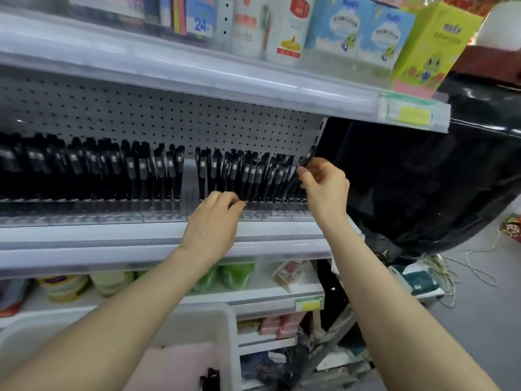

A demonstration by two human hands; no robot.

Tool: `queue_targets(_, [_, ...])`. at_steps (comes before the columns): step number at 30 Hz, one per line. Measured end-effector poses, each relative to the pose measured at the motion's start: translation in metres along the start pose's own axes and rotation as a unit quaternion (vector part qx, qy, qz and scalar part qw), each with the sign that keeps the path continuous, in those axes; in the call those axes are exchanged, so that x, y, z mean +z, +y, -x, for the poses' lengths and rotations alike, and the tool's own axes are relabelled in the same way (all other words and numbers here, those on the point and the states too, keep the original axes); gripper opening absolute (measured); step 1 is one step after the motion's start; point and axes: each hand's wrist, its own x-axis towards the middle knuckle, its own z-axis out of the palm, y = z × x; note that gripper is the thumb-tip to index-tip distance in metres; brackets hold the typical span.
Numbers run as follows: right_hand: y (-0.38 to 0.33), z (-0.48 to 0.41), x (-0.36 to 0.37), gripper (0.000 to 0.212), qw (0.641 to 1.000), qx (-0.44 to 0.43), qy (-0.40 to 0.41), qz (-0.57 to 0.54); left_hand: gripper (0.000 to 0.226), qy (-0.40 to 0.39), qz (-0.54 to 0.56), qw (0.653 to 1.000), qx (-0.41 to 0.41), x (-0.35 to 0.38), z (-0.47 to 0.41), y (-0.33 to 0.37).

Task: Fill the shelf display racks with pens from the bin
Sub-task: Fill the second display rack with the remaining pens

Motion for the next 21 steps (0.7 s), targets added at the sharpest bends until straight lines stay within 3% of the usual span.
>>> queue_targets(7, [-0.003,-0.013,0.01,0.026,0.998,-0.014,-0.035,0.046,0.036,0.021,0.002,1.0,-0.009,0.006,-0.003,-0.002])
queue_targets(13, [0.004,-0.014,0.012,0.022,0.995,-0.019,-0.053,0.079,0.036,0.035,-0.003,0.999,-0.011,0.009,-0.002,-0.001])
queue_targets(17, [0.022,-0.003,0.023,0.019,0.986,-0.027,-0.107,0.126,0.036,0.039,-0.003,0.999,-0.014,0.01,-0.001,0.0])
queue_targets(21, [0.029,0.002,0.029,0.021,0.988,-0.019,-0.106,0.11,0.037,0.041,-0.003,0.999,-0.015,0.01,0.0,0.001])
